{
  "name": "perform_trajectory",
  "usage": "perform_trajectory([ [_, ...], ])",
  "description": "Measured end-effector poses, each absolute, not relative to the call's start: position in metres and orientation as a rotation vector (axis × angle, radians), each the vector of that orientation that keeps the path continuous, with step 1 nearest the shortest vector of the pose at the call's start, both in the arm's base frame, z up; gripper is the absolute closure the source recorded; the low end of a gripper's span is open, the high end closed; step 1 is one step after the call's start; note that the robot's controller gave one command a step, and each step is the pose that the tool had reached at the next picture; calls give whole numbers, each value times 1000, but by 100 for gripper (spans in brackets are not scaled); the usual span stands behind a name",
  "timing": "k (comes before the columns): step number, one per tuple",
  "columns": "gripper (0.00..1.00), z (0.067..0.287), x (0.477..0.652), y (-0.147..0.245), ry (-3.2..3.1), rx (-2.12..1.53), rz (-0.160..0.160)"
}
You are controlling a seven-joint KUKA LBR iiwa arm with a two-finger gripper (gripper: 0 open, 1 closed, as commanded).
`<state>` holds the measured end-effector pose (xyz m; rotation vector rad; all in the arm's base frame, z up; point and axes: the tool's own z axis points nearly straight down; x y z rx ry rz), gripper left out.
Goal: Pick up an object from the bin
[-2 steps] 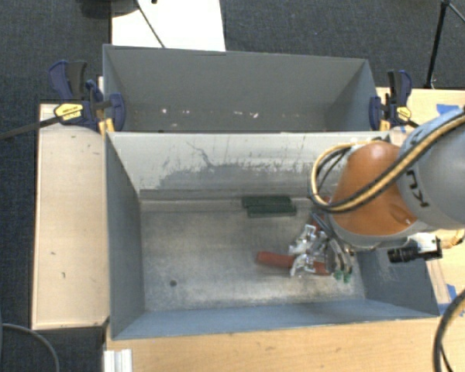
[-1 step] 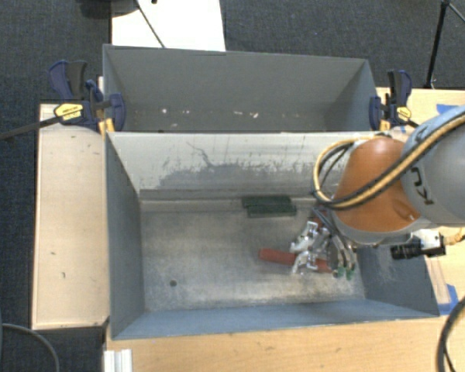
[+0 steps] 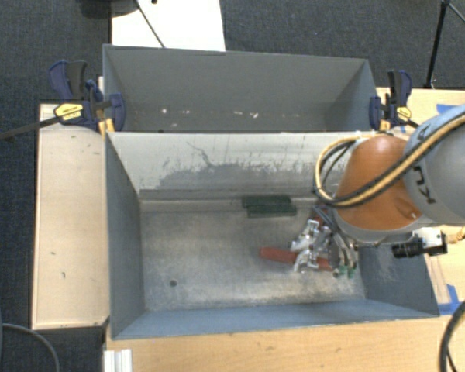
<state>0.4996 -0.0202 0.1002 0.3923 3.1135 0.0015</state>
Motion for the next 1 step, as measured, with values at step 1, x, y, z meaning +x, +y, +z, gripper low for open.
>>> perform_trajectory([
  [1,100,110,498,-20,3120,392,1],
])
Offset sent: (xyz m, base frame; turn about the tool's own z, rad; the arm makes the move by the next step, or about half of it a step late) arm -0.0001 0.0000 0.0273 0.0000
